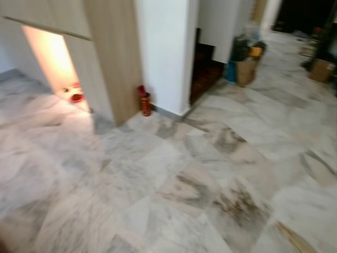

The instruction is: Move the pillow to the sofa from floor

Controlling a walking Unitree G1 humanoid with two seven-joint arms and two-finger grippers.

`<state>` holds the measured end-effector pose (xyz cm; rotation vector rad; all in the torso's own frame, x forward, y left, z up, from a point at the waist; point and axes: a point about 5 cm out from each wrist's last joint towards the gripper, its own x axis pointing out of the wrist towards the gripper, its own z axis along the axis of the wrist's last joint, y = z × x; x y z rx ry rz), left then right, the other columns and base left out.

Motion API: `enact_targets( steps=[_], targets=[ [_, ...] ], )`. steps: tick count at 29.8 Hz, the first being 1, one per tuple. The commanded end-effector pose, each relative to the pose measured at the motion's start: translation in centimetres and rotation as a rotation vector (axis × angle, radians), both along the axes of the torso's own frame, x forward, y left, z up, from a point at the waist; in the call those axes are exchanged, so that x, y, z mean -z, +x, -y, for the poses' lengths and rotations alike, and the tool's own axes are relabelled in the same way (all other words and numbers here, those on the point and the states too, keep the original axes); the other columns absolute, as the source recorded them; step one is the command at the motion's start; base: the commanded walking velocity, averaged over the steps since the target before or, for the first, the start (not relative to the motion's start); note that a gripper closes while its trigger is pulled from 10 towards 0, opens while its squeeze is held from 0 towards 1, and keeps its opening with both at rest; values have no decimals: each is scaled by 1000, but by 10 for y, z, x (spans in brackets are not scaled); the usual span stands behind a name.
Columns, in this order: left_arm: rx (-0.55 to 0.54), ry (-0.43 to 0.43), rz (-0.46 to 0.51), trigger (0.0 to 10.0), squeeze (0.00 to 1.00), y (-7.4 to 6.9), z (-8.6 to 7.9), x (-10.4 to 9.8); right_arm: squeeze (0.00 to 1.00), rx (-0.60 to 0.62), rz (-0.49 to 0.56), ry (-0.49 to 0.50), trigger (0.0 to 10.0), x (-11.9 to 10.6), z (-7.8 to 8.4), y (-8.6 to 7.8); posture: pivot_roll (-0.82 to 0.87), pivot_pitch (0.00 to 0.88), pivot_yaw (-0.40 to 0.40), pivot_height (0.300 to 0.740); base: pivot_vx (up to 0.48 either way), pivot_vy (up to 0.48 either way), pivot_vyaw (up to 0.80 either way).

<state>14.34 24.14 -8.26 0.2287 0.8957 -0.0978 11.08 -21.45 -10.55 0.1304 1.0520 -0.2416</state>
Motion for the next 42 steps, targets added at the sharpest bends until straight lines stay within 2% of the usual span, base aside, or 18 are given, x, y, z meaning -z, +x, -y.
enact_targets(
  steps=[1, 13, 17, 26, 42],
  targets=[
    [-219, -120, -125, 10000, 0, 3, 6, 7, 0, 48, 76, 56, 10000, -20, 6, 57, 81, 62, 32, 740, 0, 0, 800],
    [-218, -115, -123, 10000, 0, 5, 10, 7, 0, -16, 63, 38, 10000, -20, 6, 60, 97, 57, 24, 740, 0, 0, 800],
    [-195, -81, -138, 10000, 0, 0, 10, 9, 0, -24, 61, 43, 10000, -20, 6, 58, 102, 61, 19, 740, 0, 0, 800],
    [-221, -93, -168, 10000, 0, -17, 9, 14, 0, -50, 44, 36, 10000, -18, 9, 53, 124, 84, 9, 740, 0, 0, 800],
    [-209, -83, -178, 10000, 0, -19, 6, 15, 0, -41, 51, 37, 10000, -18, 7, 54, 102, 103, 31, 740, 0, 0, 800]
  ],
)
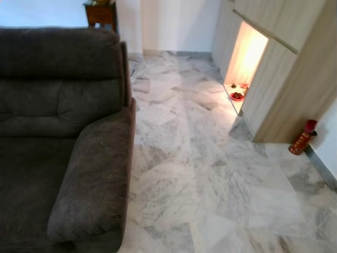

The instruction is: Move the pillow to the sofa from floor

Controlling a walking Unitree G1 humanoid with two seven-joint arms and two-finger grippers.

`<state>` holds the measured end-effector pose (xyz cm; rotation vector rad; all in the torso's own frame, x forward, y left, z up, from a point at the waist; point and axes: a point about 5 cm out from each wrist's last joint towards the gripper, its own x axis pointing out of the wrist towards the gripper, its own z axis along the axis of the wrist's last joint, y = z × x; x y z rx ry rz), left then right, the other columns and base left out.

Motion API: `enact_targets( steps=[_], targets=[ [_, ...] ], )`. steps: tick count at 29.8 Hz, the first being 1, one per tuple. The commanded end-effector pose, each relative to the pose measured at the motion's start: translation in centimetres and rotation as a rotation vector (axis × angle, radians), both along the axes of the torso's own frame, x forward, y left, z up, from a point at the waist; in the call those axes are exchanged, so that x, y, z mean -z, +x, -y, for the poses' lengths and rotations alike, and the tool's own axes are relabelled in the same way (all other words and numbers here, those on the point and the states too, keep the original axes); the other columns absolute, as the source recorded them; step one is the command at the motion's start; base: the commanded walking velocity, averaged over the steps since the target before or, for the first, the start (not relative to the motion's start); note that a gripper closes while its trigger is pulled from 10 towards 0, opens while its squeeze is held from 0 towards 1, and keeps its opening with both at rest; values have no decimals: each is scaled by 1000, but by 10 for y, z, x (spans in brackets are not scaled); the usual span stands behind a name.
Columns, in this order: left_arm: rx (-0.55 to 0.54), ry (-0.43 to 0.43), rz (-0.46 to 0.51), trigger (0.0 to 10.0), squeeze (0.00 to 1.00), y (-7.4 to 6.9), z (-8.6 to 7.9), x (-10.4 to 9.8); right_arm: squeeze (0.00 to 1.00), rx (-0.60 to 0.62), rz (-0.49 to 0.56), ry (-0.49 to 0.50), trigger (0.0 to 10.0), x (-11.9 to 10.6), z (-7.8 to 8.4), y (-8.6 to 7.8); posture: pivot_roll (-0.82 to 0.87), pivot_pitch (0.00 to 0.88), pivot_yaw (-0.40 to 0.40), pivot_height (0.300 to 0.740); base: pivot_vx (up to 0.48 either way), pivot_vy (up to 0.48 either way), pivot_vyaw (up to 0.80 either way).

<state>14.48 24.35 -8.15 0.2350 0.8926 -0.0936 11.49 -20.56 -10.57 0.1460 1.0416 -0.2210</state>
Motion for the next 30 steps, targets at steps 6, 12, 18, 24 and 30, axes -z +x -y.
enact_targets(
  steps=[6, 12, 18, 24, 30],
  targets=[
    [-224, -90, -178, 10000, 0, -20, 7, 15, 0, -33, 34, 17, 10000, -18, 14, 50, 96, 76, 35, 740, 0, 0, 800],
    [-225, -91, -184, 10000, 0, -23, 7, 16, 0, -14, 36, 24, 10000, -18, 15, 49, 92, 79, 38, 740, 0, 0, 800],
    [-225, -88, -187, 10000, 0, -25, 7, 17, 0, 59, 34, 55, 10000, -16, 15, 45, 84, 65, 27, 740, 0, 0, 267],
    [-188, -76, -191, 10000, 0, -24, 11, 17, 0, 92, 49, 53, 10000, -16, 17, 44, 81, 60, 23, 740, 0, 0, 0],
    [-132, -28, -173, 10000, 0, -19, 9, 15, 0, 88, 42, 53, 10000, -17, 17, 45, 90, 66, 20, 740, 0, 0, 0]
  ],
)
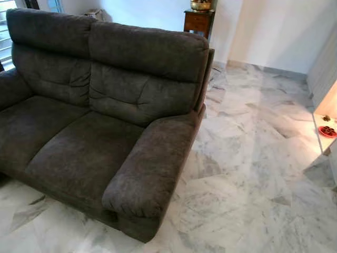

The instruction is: Move the pillow to the sofa from floor

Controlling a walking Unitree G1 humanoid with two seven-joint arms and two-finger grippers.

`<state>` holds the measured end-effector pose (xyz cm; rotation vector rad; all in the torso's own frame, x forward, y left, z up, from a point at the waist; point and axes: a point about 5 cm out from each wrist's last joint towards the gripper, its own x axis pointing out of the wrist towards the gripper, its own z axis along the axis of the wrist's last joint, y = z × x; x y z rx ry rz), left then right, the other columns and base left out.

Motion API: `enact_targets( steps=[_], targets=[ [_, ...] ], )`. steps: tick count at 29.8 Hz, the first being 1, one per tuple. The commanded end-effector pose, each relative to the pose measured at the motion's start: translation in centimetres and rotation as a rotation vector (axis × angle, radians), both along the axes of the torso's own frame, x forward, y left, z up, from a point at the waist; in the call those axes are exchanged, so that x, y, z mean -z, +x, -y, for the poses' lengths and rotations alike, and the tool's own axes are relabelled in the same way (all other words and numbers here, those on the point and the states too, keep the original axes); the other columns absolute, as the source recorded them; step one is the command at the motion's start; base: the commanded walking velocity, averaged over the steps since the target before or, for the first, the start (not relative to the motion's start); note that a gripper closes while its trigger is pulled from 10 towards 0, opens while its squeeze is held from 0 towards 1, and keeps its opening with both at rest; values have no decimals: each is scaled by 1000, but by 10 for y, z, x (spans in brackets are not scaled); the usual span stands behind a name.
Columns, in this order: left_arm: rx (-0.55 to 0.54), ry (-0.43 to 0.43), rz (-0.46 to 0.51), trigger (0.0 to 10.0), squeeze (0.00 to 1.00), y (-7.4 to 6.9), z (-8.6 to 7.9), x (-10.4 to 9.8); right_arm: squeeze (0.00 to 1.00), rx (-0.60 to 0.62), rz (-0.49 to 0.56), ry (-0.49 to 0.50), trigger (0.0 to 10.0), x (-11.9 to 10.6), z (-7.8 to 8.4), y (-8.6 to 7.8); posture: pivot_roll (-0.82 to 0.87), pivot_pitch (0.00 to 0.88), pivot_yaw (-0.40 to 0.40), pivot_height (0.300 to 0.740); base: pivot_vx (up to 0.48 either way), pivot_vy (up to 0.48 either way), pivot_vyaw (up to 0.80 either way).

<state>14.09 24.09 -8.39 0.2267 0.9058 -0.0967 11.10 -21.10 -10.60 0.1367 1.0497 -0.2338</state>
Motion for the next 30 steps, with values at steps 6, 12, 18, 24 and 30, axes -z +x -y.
enact_targets(
  steps=[6, 12, 18, 24, 30],
  targets=[
    [-101, 1, -135, 10000, 0, -6, 3, 9, 0, 82, 55, 68, 10000, -17, 10, 50, 90, 75, 35, 740, 0, 0, 0],
    [-95, 13, -100, 10000, 0, 3, -3, 3, 0, 86, 58, 74, 10000, -17, 7, 52, 97, 74, 49, 740, 0, 0, 0],
    [-75, 16, -90, 10000, 0, 8, -4, 1, 0, 91, 60, 78, 10000, -17, 5, 53, 90, 59, 59, 740, 0, 0, 0],
    [-66, 5, -64, 10000, 0, 20, 0, -3, 0, 77, 61, 76, 10000, -18, 4, 56, 86, 47, 52, 740, 0, 0, 0],
    [-68, 4, -60, 10000, 0, 21, 1, -3, 0, 59, 53, 65, 10000, -18, 5, 57, 86, 44, 51, 740, 0, 0, 0]
  ],
)
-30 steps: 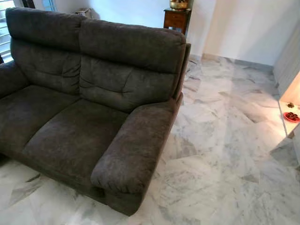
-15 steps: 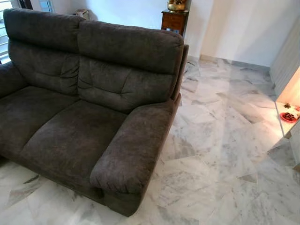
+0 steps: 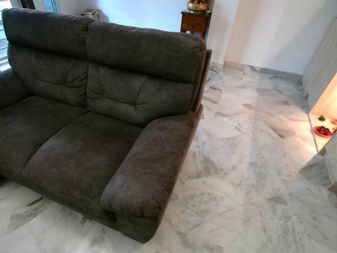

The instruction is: Move the pillow to the sofa from floor

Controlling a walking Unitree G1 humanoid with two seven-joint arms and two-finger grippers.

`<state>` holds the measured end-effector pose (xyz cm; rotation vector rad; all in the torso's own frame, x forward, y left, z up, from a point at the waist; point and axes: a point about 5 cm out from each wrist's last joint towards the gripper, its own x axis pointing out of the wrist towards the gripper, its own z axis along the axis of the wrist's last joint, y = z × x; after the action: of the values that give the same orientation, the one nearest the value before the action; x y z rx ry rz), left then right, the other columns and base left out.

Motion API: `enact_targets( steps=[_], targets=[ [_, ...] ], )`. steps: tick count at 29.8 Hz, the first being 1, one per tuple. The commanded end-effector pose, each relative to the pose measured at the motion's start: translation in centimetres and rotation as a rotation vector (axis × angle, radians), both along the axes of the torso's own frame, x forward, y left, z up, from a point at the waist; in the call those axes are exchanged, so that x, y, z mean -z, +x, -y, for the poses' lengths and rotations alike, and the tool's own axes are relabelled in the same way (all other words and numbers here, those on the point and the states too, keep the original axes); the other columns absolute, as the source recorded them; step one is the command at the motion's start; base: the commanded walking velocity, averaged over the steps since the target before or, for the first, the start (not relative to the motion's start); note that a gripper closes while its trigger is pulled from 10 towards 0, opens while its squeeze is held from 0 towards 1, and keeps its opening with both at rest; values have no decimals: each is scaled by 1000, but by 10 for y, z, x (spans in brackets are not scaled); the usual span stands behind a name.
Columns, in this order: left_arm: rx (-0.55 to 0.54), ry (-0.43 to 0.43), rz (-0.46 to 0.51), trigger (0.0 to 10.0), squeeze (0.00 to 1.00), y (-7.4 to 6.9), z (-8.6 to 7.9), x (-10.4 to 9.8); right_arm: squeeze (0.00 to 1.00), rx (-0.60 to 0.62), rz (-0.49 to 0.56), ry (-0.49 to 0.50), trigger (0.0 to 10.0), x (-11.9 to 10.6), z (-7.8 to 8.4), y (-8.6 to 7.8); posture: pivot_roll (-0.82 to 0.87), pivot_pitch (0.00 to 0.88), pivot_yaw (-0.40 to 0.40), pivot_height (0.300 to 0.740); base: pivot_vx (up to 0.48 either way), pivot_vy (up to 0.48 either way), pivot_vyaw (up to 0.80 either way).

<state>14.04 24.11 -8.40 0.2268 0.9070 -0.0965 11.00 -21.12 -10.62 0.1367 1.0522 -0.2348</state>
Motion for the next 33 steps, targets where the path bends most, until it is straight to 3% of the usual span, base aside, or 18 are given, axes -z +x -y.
enact_targets(
  steps=[1, 33],
  targets=[
    [-67, 3, -59, 10000, 0, 22, 1, -3, 0, 58, 56, 65, 10000, -19, 4, 58, 86, 44, 51, 740, 0, 0, 0],
    [-40, 7, -60, 10000, 0, 20, 4, -2, 0, 72, 49, 35, 10000, -18, 7, 56, 72, 23, 48, 740, 0, 0, 0]
  ],
)
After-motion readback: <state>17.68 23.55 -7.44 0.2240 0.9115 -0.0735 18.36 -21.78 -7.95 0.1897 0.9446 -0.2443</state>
